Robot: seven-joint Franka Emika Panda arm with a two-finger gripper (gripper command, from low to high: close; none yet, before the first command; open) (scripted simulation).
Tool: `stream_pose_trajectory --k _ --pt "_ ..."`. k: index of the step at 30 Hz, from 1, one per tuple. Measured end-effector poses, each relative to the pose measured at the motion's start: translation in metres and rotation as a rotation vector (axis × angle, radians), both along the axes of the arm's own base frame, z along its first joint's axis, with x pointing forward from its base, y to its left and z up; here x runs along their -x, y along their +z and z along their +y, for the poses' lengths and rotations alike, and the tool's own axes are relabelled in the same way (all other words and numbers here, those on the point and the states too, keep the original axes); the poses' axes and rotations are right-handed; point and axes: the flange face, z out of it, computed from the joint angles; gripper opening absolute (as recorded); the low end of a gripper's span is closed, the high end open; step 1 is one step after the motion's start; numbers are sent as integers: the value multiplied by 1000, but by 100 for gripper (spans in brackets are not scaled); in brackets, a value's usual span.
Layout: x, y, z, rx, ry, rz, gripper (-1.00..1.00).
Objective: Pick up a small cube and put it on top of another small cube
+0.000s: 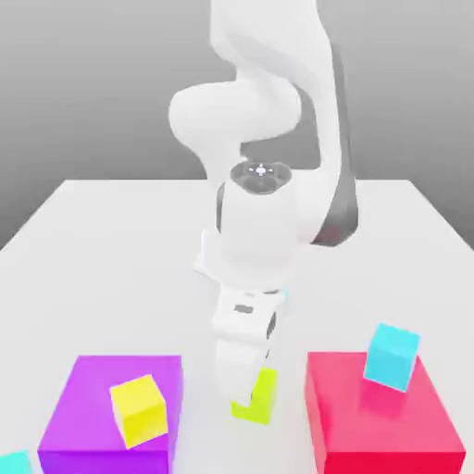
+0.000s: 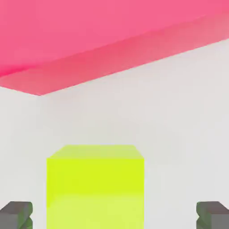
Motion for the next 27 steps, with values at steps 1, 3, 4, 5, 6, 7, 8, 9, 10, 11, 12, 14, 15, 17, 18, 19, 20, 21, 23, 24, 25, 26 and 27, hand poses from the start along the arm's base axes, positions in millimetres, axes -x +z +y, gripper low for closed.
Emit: stream_pose_trajectory --k 1,3,4,5,6,7,8,9,10,11,12,14,15,17,18,19,20,21,23,24,25,26,27 --pt "1 -6 0 -1 -1 3 0" --pt "4 -20 0 -6 -3 10 0" --pt "5 -24 1 -7 -4 12 -100" --pt "5 -24 1 -7 -4 12 -100" --pt "5 -24 1 -8 -4 13 -100" --pt "5 -24 1 -8 -4 14 -100" --pt "6 -24 1 -8 -4 15 -100" --pt "6 -24 1 -8 -4 16 -100" --pt "6 -27 1 -9 -5 16 -100" --pt "5 -24 1 -8 -4 14 -100" --pt "4 -19 0 -6 -3 11 -100" --pt "1 -7 0 -2 0 5 -100" --pt "0 -1 0 -1 0 2 -100" --pt "-1 10 0 1 0 -1 -100" --pt "-1 15 0 1 0 -2 -100" --pt "-1 20 0 1 0 -2 -100" --pt "0 24 0 0 -1 -1 -100" --pt "0 28 0 -1 -1 1 -100" --pt "3 35 0 -4 -3 6 -100" --pt "4 38 0 -6 -4 10 -100" --pt "5 40 -4 -8 -19 13 -100" --pt "6 41 -28 -11 -89 10 -100" --pt "8 42 -54 -13 -167 4 -100"
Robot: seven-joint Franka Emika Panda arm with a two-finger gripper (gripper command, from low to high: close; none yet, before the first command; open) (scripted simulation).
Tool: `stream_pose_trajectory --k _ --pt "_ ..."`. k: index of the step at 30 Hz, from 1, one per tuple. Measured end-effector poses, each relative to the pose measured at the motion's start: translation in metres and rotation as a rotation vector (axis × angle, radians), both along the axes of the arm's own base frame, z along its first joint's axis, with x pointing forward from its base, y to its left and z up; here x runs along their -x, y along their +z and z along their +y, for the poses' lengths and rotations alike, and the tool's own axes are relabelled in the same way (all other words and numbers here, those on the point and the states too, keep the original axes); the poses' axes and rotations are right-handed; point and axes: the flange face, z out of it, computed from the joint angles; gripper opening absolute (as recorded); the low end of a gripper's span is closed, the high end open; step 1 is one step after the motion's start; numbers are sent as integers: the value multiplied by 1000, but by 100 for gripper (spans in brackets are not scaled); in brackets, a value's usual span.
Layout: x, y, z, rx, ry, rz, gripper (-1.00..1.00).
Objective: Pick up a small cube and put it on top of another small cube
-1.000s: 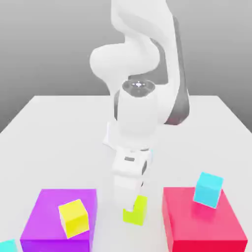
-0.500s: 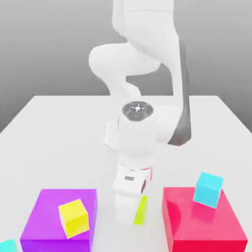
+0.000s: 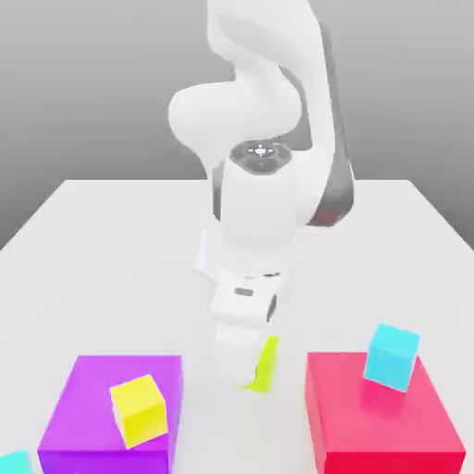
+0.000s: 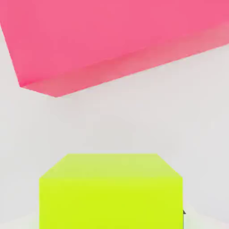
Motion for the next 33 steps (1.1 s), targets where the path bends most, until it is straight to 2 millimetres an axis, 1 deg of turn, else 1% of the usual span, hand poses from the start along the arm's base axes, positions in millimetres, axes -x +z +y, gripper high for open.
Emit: stream_pose_trajectory --k 2,3,5,10,14,18,23,24,25,27,28,33 --pt "10 2 -55 -1 -169 -16 -100" --pt "12 5 -75 1 -233 -25 -100" --pt "1 13 -97 6 -303 -40 -100" --pt "-37 37 -150 18 -442 -68 -100" --pt "-63 54 -193 21 -537 -78 -100" --pt "-93 62 -221 17 -585 -65 -100" --pt "-127 62 -251 1 -632 -26 -100" --pt "-139 58 -243 -1 -611 -7 -100" --pt "-145 47 -239 -2 -600 2 -100" --pt "-150 14 -236 -2 -591 8 -100" --pt "-150 0 -236 -3 -591 10 100" --pt "-150 0 -236 -3 -591 10 100"
